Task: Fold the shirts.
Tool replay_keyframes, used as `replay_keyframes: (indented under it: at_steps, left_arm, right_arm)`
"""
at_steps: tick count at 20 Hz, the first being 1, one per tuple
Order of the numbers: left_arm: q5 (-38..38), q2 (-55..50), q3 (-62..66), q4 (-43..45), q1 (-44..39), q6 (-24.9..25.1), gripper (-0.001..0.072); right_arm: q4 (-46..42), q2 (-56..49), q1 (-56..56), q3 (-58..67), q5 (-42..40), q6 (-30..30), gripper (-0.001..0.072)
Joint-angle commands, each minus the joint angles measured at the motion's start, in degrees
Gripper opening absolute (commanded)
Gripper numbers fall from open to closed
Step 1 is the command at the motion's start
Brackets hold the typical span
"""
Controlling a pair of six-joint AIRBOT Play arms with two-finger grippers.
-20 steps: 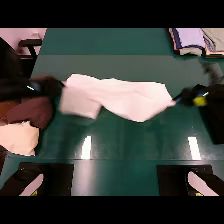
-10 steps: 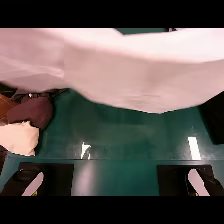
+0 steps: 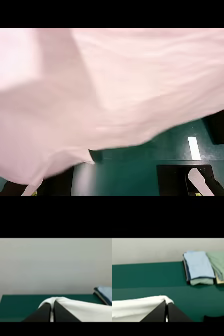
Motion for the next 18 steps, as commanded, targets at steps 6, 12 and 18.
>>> replay_keyframes:
  at_steps: [6,12,18]
  left_arm:
    - [3.1,-22.3,-23.9,-9.6,0.0,0.6,0.0025]
    - [12.8,-41.3,-23.8,-16.1,0.0,6.5,0.0025]
    - [11.5,-48.6,-18.2,-16.7,1.6,11.1,0.0025]
  right_arm:
    - [-16.9,-20.4,20.7,-18.4,3.6,4.9,0.0012]
    - [-16.1,-42.8,21.6,-11.6,-1.2,5.0,0.0012]
    - [-16.2,-52.7,21.7,-0.2,-0.9,4.0,0.0012]
